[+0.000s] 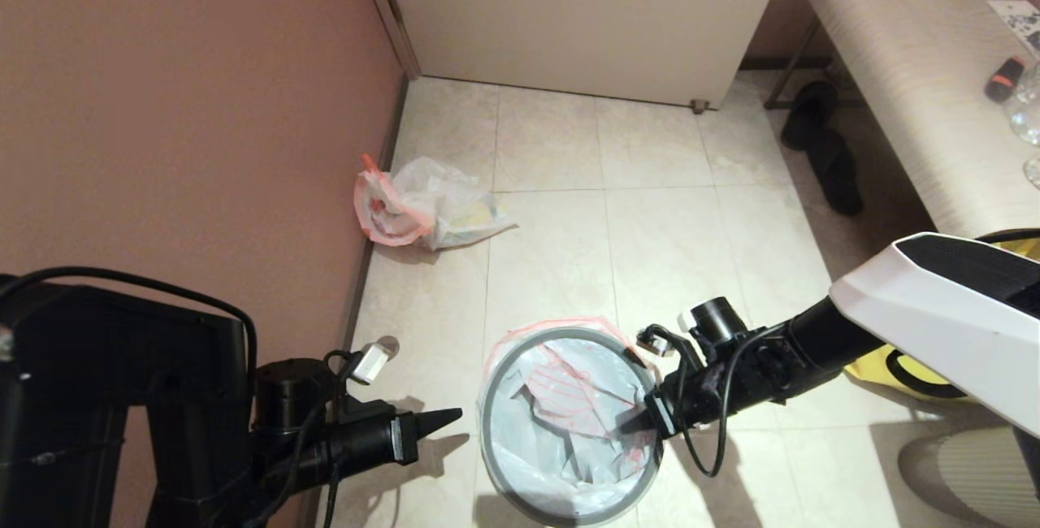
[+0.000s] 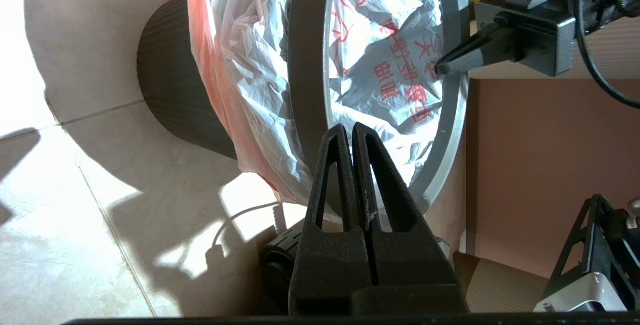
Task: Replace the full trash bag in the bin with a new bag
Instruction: Place the trash can ring on the trash can
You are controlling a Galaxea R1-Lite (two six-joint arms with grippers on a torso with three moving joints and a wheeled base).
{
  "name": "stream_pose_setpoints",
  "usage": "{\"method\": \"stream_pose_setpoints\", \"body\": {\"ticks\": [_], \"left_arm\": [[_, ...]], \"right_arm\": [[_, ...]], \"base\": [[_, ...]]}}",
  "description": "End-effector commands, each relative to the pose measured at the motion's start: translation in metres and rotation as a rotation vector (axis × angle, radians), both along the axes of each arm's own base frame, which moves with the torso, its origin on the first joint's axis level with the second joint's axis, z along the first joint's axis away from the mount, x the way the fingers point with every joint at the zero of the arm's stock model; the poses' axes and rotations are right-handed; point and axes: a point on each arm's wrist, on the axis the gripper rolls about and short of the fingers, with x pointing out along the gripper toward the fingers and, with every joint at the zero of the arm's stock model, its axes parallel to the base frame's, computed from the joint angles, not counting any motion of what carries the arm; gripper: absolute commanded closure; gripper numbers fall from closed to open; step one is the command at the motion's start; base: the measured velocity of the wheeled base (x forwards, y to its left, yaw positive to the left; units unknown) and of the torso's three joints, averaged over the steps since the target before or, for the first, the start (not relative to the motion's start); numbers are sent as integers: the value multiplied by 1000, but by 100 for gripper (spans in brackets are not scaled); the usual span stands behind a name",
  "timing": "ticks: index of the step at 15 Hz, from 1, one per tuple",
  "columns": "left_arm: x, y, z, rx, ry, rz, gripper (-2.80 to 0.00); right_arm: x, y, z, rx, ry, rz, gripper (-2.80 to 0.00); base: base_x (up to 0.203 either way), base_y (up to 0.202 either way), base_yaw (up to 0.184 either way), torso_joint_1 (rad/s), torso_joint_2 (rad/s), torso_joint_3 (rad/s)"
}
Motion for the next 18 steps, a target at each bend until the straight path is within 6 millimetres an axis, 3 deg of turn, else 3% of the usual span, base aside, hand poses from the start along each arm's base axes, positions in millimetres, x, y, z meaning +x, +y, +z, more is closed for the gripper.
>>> {"method": "stream_pose_setpoints", "body": {"ticks": [1, 4, 8, 11, 16, 18], "left_arm": [[2, 0, 4, -12, -43, -3, 0], [1, -1, 4, -11, -41, -6, 0], [1, -2, 2, -9, -37, -6, 0], [0, -3, -2, 18, -52, -26, 0], [0, -3, -4, 42, -66, -24, 0], [0, -3, -4, 44, -67, -23, 0]], "right_arm": [[-4, 5, 4, 7, -8, 19, 0], [-5, 5, 11, 12, -22, 20, 0], [-9, 2, 36, 19, -77, 3, 0], [-7, -5, 53, 41, -139, -111, 0], [9, -22, 52, -26, -288, -277, 0], [12, -23, 38, -89, -300, -278, 0]], "base": [[0, 0, 0, 0, 0, 0], [0, 0, 0, 0, 0, 0], [0, 0, 0, 0, 0, 0], [0, 0, 0, 0, 0, 0], [0, 0, 0, 0, 0, 0], [0, 0, 0, 0, 0, 0]]}}
